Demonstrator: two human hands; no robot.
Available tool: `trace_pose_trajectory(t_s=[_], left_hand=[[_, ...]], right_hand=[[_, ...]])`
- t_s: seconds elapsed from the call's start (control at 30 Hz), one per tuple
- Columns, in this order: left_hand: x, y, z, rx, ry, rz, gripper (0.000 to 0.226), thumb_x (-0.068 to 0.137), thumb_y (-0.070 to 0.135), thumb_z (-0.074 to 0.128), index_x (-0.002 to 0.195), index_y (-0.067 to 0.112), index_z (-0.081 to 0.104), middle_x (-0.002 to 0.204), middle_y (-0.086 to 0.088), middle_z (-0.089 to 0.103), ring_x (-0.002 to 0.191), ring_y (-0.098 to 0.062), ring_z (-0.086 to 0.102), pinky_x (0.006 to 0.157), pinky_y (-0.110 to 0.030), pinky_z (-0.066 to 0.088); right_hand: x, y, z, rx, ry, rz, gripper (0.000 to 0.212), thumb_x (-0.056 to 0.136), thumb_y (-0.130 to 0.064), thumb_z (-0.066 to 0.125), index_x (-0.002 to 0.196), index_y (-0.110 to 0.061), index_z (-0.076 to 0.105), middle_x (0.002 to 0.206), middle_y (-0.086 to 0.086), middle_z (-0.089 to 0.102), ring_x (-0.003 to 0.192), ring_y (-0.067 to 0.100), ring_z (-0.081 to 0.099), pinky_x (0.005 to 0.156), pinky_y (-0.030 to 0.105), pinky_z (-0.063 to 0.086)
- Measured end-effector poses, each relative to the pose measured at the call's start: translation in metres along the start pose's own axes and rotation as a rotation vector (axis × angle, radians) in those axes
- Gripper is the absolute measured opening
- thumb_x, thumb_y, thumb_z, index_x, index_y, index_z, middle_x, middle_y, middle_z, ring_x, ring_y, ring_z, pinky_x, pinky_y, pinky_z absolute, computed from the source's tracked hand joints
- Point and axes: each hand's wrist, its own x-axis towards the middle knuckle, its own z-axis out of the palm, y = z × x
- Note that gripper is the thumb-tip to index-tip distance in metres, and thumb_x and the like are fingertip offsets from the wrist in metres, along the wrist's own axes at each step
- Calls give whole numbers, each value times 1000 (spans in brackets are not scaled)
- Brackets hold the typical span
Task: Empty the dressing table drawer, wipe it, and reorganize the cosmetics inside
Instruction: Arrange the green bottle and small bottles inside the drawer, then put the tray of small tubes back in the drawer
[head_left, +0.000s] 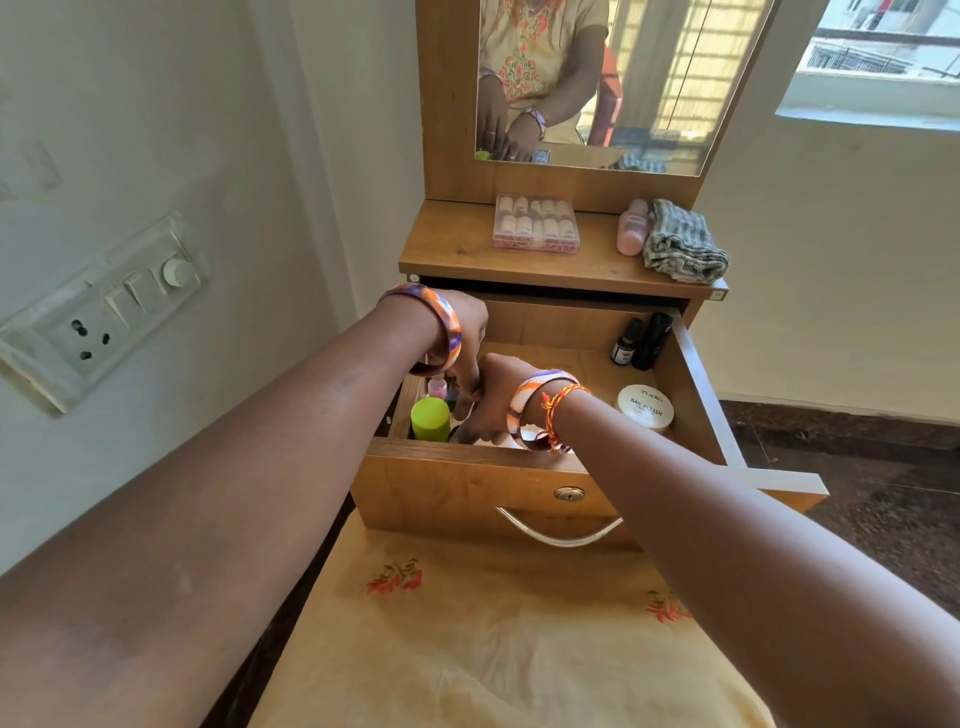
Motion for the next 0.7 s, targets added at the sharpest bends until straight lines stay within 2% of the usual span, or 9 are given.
trace_pose_trajectory(t_s=[0.07, 0.13, 0.27, 0.33, 0.4, 0.47, 0.5, 0.57, 0.7], left_hand=[[2, 6, -5, 4, 48, -8, 23, 82, 21, 66, 87, -1, 63, 62, -2, 49, 56, -16, 50, 53, -20, 43], [8, 9, -8, 20, 68, -15, 20, 81, 16, 66, 82, -4, 65, 62, -6, 51, 60, -20, 53, 57, -22, 45], [34, 11, -19, -88, 114, 74, 31, 80, 23, 71, 103, 4, 67, 89, -7, 63, 80, -20, 58, 59, -23, 45], [47, 12, -28, -135, 188, 85, 34, 81, 23, 70, 108, 4, 65, 103, -9, 65, 88, -20, 58, 69, -25, 47], [60, 11, -36, -199, 266, 88, 42, 83, 26, 68, 118, 5, 59, 119, -10, 60, 102, -22, 57, 79, -26, 45], [75, 9, -43, -316, 330, 79, 51, 83, 31, 67, 127, 10, 51, 129, -8, 54, 115, -24, 53, 85, -27, 42], [83, 8, -46, -395, 349, 64, 54, 84, 32, 66, 130, 11, 47, 134, -8, 52, 119, -24, 51, 89, -28, 41], [98, 7, -51, -524, 395, 20, 56, 87, 30, 63, 135, 11, 41, 139, -8, 47, 124, -25, 47, 93, -28, 38], [130, 4, -53, -703, 402, -130, 61, 92, 34, 55, 140, 5, 33, 146, -11, 39, 130, -27, 41, 99, -30, 36]], right_hand=[[0, 3, -11, 19, -10, 10, 45, 70, -25, 80, 109, -8, 65, 97, 7, 70, 85, 24, 70, 73, 31, 59], [0, 7, -25, 10, -14, 20, 42, 73, -24, 78, 108, -7, 65, 95, 8, 72, 88, 24, 72, 78, 31, 58], [3, 23, -56, 14, 71, 46, 36, 75, -22, 75, 105, -4, 66, 99, 14, 72, 92, 27, 71, 85, 36, 57], [8, 34, -71, 59, 160, 62, 35, 75, -23, 76, 104, -5, 68, 95, 12, 71, 88, 25, 69, 81, 34, 58], [16, 47, -87, 115, 317, 66, 23, 76, -20, 74, 95, -7, 71, 76, 2, 66, 70, 17, 62, 67, 23, 54], [25, 58, -99, 233, 507, 73, 6, 77, -15, 71, 81, -11, 72, 61, -6, 58, 58, 11, 54, 62, 23, 53], [31, 63, -103, 294, 587, 74, 4, 77, -13, 69, 80, -12, 72, 61, -6, 58, 59, 11, 55, 63, 24, 53], [42, 73, -111, 355, 724, 84, 12, 80, -11, 67, 91, -11, 72, 76, -3, 63, 75, 12, 58, 64, 20, 49], [67, 86, -122, 452, 860, 191, 34, 83, -13, 63, 117, -8, 65, 118, 5, 66, 112, 18, 58, 93, 22, 42]])
